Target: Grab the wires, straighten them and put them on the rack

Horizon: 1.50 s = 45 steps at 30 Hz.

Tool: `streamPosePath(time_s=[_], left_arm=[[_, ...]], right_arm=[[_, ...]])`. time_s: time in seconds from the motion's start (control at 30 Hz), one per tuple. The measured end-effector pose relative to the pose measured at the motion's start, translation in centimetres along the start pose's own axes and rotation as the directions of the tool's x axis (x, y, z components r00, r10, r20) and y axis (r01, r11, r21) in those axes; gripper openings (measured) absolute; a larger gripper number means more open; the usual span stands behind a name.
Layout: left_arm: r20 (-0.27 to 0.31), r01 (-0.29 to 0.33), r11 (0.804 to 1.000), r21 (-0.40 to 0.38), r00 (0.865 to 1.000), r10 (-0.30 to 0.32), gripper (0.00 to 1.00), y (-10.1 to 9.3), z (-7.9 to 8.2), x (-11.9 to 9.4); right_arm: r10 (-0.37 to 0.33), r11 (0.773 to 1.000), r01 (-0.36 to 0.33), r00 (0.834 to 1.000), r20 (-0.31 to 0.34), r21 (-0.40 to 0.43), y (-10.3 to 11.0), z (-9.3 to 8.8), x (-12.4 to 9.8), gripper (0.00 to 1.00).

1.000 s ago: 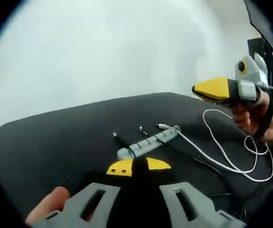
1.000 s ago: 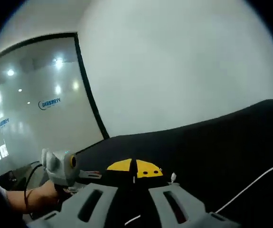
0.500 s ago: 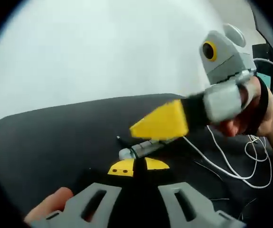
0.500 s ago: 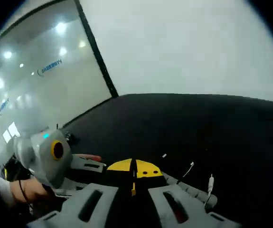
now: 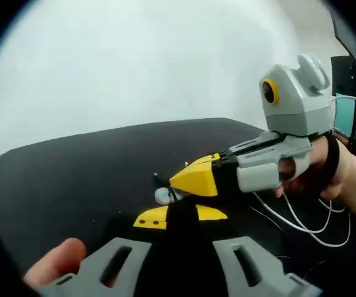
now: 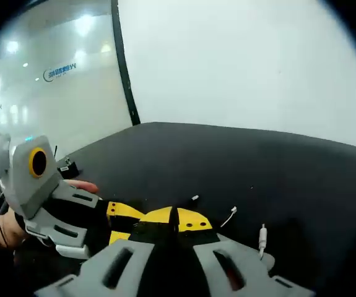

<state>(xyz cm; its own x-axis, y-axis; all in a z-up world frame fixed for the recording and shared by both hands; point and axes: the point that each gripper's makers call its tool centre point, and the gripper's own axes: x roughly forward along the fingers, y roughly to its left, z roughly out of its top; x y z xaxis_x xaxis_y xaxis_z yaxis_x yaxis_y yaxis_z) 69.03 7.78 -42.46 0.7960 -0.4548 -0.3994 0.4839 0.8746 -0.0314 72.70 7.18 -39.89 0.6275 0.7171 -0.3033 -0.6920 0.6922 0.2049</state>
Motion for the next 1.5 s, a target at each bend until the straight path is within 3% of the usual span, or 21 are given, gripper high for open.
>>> streamPosePath(time_s=[0.1,0.3,0.5,0.6,0.67,0.8,0.87,0.97,1.07,1.1,1.2,1.23,1.27,1.37,1.43,1.5], left_arm=[[0.012,-0.025,1.000,0.015,1.000,0.025,0.04,0.1,0.5,-0.1],[-0.012,-0.020,1.000,-0.008,1.000,0.020,0.03,0.4,0.0,0.9],[-0.013,-0.003,0.999,0.039,1.000,0.004,0.03,0.1,0.3,1.6],[-0.004,0.028,0.997,-0.069,1.000,-0.028,0.03,0.4,0.3,1.5],[-0.009,0.027,0.997,-0.073,1.000,-0.028,0.02,0.7,0.3,1.5],[-0.026,0.015,0.999,-0.039,1.000,-0.016,0.02,0.7,0.2,1.3],[-0.027,0.015,1.000,-0.027,1.000,-0.015,0.02,0.7,0.1,1.3],[-0.030,0.017,1.000,-0.015,0.999,-0.017,0.02,0.8,0.1,1.3],[-0.030,0.011,1.000,0.016,1.000,-0.011,0.02,0.8,0.1,1.4],[-0.028,0.009,1.000,0.025,1.000,-0.009,0.02,0.8,0.1,1.4],[-0.018,0.001,0.999,0.038,1.000,-0.001,0.02,0.9,0.1,1.3],[-0.019,0.003,0.999,0.035,1.000,-0.002,0.02,0.9,0.1,1.3],[-0.024,0.006,1.000,0.030,1.000,-0.005,0.02,1.0,0.1,1.3],[-0.028,0.014,1.000,0.023,1.000,-0.013,0.02,0.9,0.0,1.3],[-0.025,0.016,1.000,0.022,1.000,-0.016,0.02,0.8,0.0,1.3],[-0.022,0.020,1.000,0.020,1.000,-0.019,0.02,0.7,0.0,1.3]], right_arm=[[-0.015,1.000,0.015,0.997,0.073,0.008,-0.1,1.3,-1.1,0.00],[-0.021,1.000,0.021,0.998,0.067,0.003,-0.5,0.9,-1.0,0.00],[-0.024,1.000,0.024,0.997,0.077,0.004,-0.7,1.0,-0.8,0.00],[-0.024,1.000,0.025,0.996,0.080,-0.014,-0.5,1.0,-0.5,0.00],[0.043,0.994,-0.034,0.995,0.090,-0.106,0.5,1.6,-0.1,0.00],[0.042,0.988,-0.046,0.999,-0.026,-0.145,1.5,0.7,0.7,0.00],[-0.008,0.984,-0.010,0.995,-0.103,-0.177,0.9,0.3,1.1,0.00],[0.023,0.967,-0.066,0.984,-0.176,-0.246,1.7,-1.0,1.6,0.00],[-0.034,0.939,-0.021,0.987,-0.155,-0.343,1.1,-0.7,1.9,0.00],[-0.058,0.930,-0.017,0.979,-0.194,-0.367,0.8,-1.1,1.6,0.00],[-0.058,0.921,-0.022,0.979,-0.194,-0.388,1.1,-0.5,1.4,0.00],[-0.061,0.904,-0.038,0.974,-0.216,-0.427,0.9,-0.9,1.4,0.00],[-0.049,0.886,-0.048,0.980,-0.195,-0.461,1.2,-0.7,1.6,0.00],[-0.045,0.911,-0.050,0.974,-0.220,-0.409,0.9,-0.9,1.3,0.00],[-0.040,0.915,-0.059,0.971,-0.235,-0.399,0.8,-1.1,1.5,0.00],[-0.050,0.912,-0.075,0.956,-0.290,-0.403,0.8,-1.4,1.4,0.00]])
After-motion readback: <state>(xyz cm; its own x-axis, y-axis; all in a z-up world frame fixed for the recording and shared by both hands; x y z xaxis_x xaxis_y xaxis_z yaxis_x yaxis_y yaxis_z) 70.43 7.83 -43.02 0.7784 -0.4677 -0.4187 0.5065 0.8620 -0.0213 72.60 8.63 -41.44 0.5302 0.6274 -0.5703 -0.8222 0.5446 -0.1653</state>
